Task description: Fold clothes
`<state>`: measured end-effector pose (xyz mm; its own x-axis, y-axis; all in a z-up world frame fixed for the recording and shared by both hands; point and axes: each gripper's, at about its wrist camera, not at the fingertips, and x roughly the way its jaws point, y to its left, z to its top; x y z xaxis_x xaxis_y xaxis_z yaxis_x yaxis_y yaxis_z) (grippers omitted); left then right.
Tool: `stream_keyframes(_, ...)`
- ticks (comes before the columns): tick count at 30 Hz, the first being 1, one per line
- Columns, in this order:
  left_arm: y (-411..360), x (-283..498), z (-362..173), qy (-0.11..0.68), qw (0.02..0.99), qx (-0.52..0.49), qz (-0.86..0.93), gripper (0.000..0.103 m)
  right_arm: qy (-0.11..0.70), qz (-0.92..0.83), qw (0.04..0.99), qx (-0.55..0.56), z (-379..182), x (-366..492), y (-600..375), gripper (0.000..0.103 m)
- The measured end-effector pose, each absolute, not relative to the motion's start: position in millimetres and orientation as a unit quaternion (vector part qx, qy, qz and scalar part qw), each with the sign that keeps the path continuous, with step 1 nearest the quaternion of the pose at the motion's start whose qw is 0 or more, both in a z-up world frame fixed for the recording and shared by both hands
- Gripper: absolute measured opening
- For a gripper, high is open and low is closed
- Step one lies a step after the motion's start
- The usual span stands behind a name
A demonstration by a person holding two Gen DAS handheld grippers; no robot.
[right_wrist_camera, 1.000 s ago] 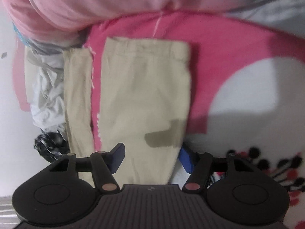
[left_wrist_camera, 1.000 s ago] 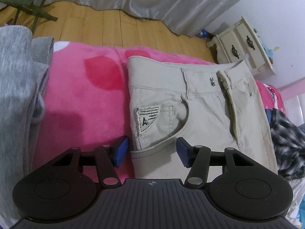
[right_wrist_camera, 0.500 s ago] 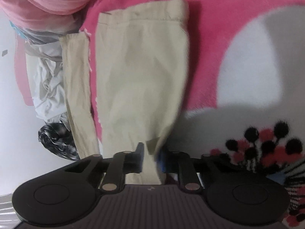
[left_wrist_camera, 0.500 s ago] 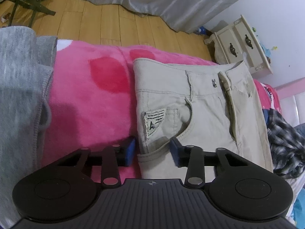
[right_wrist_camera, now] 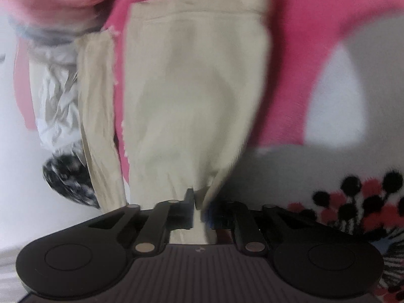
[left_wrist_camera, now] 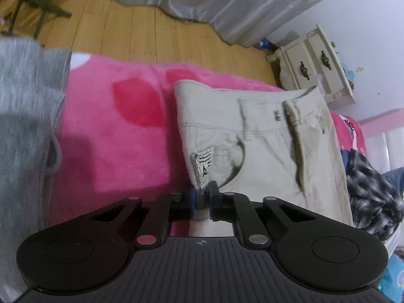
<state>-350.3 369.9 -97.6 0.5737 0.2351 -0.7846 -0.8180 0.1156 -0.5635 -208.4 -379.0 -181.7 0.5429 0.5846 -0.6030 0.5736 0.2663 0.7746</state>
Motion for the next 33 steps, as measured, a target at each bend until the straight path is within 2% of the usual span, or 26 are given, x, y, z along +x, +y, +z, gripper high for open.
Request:
stream_keyframes(9, 360.9, -313.6, -37.1, 0.238, 0.749, -0.503, 0.361, 0.004, 0.413, 0.056, 0.692, 0.589, -117.8, -182.6, -372.7, 0.004)
stream_keyframes(17, 369.8, -248.6, 1.0, 0.196, 0.791, -0.479, 0.326, 0.004, 0.356, 0.086, 0.731, 0.575, -62.1, -121.8, -371.8, 0.004)
stream_keyframes(25, 397.7, -170.0, -3.8, 0.191, 0.802, -0.466, 0.321, 0.004, 0.341, 0.092, 0.743, 0.568, -40.8, -32.4, -354.0, 0.004)
stream_keyframes(33, 421.7, -66.8, -42.4, 0.243, 0.812, -0.421, 0.324, 0.004, 0.366, 0.070, 0.742, 0.557, -67.0, 61.1, -335.4, 0.004)
